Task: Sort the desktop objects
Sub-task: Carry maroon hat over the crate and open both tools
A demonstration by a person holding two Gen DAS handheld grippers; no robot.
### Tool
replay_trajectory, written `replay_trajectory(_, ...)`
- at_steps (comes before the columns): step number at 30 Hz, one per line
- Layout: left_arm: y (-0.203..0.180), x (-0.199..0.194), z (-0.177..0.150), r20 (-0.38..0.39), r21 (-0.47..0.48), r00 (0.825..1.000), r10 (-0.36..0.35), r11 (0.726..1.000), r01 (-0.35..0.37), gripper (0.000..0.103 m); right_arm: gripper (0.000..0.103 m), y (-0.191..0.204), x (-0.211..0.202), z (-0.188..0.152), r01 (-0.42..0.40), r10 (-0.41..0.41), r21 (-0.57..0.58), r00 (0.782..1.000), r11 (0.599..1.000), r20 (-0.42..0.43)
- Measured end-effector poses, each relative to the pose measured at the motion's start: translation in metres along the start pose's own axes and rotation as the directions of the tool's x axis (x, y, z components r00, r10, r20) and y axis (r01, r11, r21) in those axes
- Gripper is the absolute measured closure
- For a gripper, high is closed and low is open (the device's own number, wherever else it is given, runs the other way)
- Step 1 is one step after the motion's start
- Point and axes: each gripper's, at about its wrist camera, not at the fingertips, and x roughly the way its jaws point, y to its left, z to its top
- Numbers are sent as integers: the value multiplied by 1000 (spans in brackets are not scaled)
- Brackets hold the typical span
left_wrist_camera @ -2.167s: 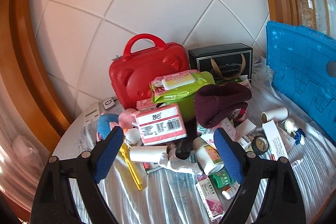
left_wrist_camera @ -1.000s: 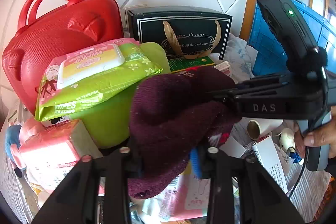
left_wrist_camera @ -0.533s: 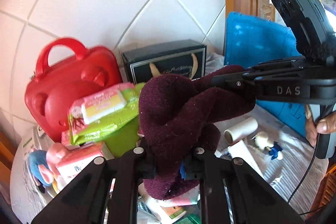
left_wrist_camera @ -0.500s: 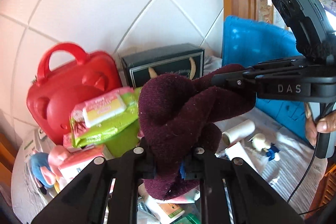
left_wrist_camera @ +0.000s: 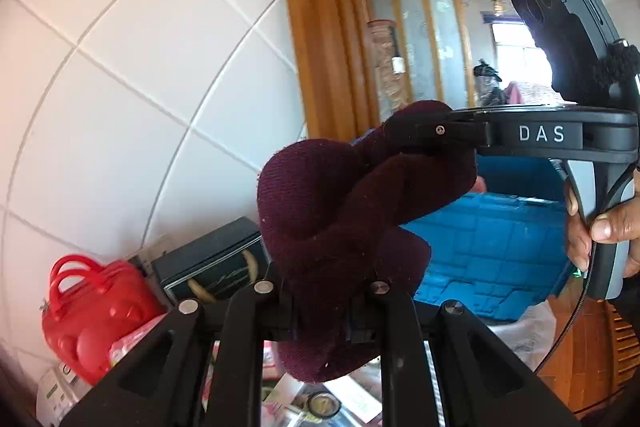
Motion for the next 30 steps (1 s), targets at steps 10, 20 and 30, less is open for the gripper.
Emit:
replay_trajectory(10,-122,52,85,109,70,971,-215,976,208,89,94,-105,-114,23,236,-239,42,968,971,76)
replay_trajectory(20,-196,136,152,30,99,997,-71,993,68,35,21,-265,-130,40,398,-388,219,917,891,-89)
replay_trajectory(30,-203,148,143,63,66,995,84,994,-88,13,5,-288,-177,11,311,-314,285,949,907,-35)
